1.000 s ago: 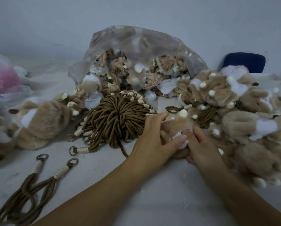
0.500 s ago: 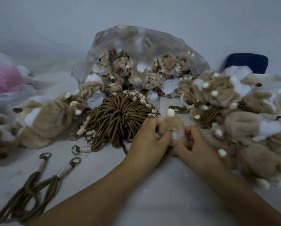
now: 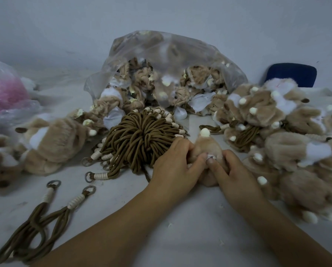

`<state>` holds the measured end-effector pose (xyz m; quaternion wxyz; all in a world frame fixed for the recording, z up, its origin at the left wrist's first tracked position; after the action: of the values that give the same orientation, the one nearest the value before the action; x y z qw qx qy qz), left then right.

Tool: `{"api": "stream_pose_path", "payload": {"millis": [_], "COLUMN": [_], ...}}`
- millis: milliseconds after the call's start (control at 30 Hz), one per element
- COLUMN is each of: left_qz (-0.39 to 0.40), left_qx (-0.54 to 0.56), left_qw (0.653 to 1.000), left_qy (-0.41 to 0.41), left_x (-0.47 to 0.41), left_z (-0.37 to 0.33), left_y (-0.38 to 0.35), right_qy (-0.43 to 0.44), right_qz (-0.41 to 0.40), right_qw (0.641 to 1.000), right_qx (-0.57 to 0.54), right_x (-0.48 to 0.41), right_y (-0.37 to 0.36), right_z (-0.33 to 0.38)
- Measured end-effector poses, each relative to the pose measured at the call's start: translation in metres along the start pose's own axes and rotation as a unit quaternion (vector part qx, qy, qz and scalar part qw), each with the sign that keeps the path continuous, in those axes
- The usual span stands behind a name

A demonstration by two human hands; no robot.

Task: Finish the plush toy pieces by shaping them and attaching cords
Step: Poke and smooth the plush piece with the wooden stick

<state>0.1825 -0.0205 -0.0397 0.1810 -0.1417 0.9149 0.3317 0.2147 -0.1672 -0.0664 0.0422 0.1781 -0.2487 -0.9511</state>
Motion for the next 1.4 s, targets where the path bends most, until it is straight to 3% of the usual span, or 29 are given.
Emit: {"api": "stream_pose_path", "payload": {"millis": [100,167,433,667,900,1067,1233,1400], "left_qz": [0.036,0.082,0.075,0.037,0.008,-0.023,0.023,-0.103], "left_qx": [0.046,0.047,0.024,0.103,0.119,0.014,0.011,-0.015], "left_qw": [0.998,0.995,0.996,0.992,0.989,0.999,0.997,0.989], "left_qy": [-0.018,-0.008,0.038,0.063,0.093,-0.024,-0.072,-0.101], "left_x": [-0.003,-0.003,0.001,0.001,-0.003,0.001,0.004,0.006], "left_z": [0.003,0.007,0.015,0.009,0.02,-0.008,-0.015,-0.024], "left_y": [-0.006,-0.014,-0.016,-0.007,0.001,0.003,-0.007,0.016], "right_qy": [-0.03,-0.029,-0.014,0.009,0.074,0.006,-0.01,-0.044], "right_qz": [0.024,0.038,0.04,0.043,0.04,0.042,0.048,0.012], "right_qw": [0.987,0.979,0.988,0.99,0.996,0.993,0.985,0.974], "right_qx": [-0.158,-0.2,-0.151,-0.137,-0.034,-0.113,-0.168,-0.221], "right_x": [-0.001,0.0,-0.003,-0.002,0.004,-0.001,-0.001,-0.004], "right_y": [-0.002,-0.004,-0.01,-0.01,-0.007,-0.007,-0.01,-0.005], "right_z": [-0.003,-0.001,-0.009,0.002,0.025,0.005,0.002,-0.01]}}
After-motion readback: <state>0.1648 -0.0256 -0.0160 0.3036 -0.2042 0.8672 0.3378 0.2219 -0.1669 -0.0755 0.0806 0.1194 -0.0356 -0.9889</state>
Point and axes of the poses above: each hand's wrist, its own x-axis away from the middle knuckle, its own y-axis out of the back of the hand, z = x × y, the point moved 10 cm from there along -x, towards the middle knuckle, and after that the axes turned 3 degrees about y, right-handed, at the moved point
